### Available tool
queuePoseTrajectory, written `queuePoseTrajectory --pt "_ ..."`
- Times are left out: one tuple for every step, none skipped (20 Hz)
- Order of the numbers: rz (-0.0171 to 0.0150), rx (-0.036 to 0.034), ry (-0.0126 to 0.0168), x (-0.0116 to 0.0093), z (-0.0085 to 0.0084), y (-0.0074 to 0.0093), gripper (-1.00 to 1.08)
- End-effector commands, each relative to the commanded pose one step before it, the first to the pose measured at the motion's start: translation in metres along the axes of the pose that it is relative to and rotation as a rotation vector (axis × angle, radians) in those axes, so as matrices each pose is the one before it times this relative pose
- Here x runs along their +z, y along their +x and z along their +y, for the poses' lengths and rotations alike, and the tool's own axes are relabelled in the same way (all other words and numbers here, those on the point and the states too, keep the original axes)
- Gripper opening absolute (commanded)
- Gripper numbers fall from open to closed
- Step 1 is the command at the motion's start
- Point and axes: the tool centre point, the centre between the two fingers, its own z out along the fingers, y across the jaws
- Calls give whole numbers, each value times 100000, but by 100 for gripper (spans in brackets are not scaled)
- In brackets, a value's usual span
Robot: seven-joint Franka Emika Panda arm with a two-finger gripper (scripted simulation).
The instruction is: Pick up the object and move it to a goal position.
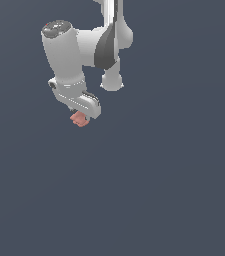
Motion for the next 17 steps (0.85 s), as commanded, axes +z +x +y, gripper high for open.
queuePoseTrajectory --pt "-86 -86 -16 -2091 2061 1001 -100" --pt "25 0 -64 -752 713 391 -100" --pt "0 0 0 -696 676 377 -100" --pt "0 0 0 -639 620 354 -100" --pt "32 -20 -57 -594 540 319 -100" --pt "0 0 0 -531 515 305 -100" --pt "0 0 0 -479 464 279 -100" --pt "32 -25 -55 -437 382 240 -100" --pt "0 0 0 -373 361 227 -100" --pt "0 0 0 -321 309 201 -100" --pt "33 -29 -53 -281 225 162 -100" --pt "0 0 0 -218 207 150 -100" --pt "0 0 0 -169 158 124 -100" --pt "0 0 0 -122 113 96 -100" --pt "0 0 0 -80 73 69 -100" --pt "0 0 0 -45 40 41 -100" --pt "0 0 0 -14 12 13 -100"
